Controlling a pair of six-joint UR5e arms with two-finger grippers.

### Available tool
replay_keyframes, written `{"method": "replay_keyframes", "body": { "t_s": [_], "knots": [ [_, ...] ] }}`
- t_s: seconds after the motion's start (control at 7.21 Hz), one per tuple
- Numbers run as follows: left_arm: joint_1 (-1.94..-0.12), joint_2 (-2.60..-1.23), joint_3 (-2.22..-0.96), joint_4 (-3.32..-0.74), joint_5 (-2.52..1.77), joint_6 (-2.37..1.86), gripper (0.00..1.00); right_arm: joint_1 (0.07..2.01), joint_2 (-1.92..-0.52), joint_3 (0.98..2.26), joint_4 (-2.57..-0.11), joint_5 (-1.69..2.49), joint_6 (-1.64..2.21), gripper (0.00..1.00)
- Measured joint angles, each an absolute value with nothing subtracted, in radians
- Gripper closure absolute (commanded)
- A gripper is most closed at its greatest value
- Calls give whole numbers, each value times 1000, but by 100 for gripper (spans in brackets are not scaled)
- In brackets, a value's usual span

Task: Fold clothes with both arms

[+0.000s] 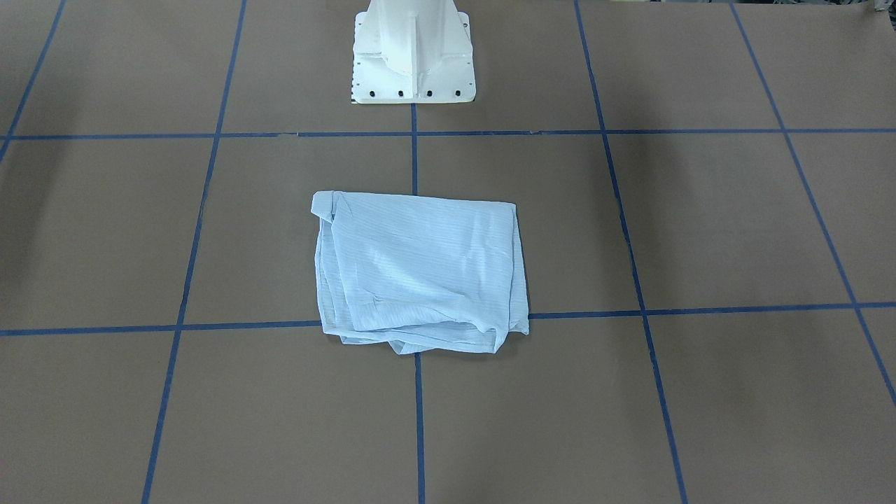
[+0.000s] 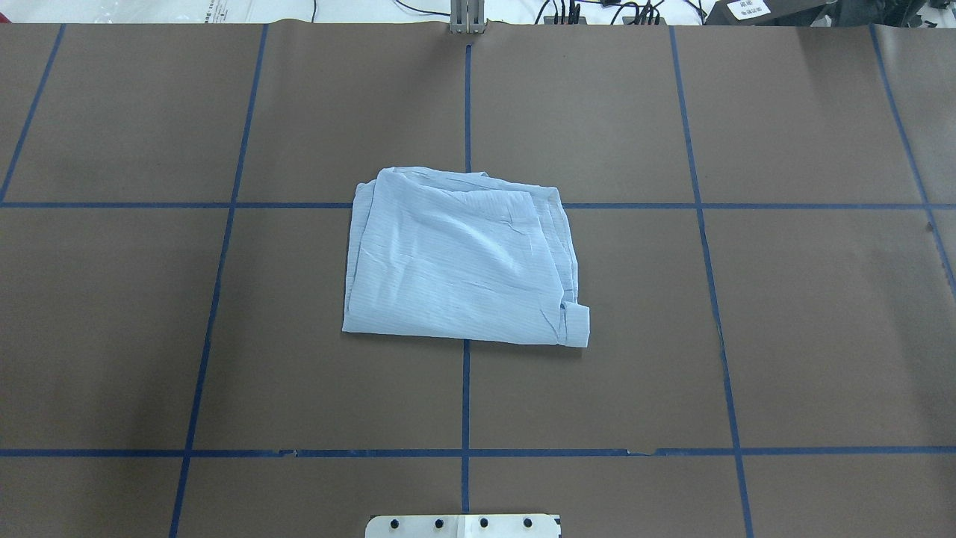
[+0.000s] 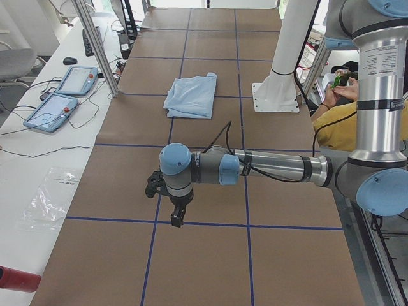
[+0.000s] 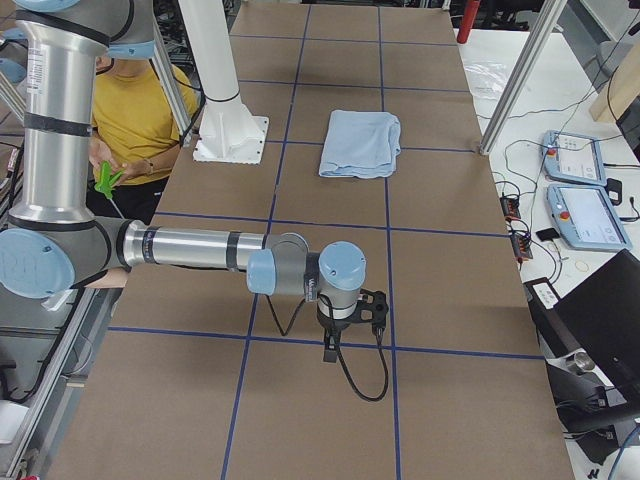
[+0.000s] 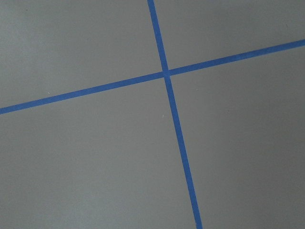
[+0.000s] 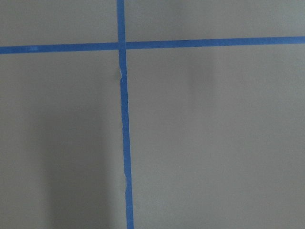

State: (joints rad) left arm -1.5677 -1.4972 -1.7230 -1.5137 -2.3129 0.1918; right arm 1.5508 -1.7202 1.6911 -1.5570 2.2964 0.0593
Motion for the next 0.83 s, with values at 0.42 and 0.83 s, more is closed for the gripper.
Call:
{"method": "replay_keyframes", "body": {
  "t_s": [0.42, 0.83],
  "knots": [
    [-1568, -1487, -1722, -1513, -2312, 192, 0, 1551, -1720, 1692, -1557, 2296, 60, 0],
    [-1568, -1484, -1724, -1513, -2312, 192, 0, 1551, -1721, 1694, -1557, 2296, 60, 0]
  ]
}}
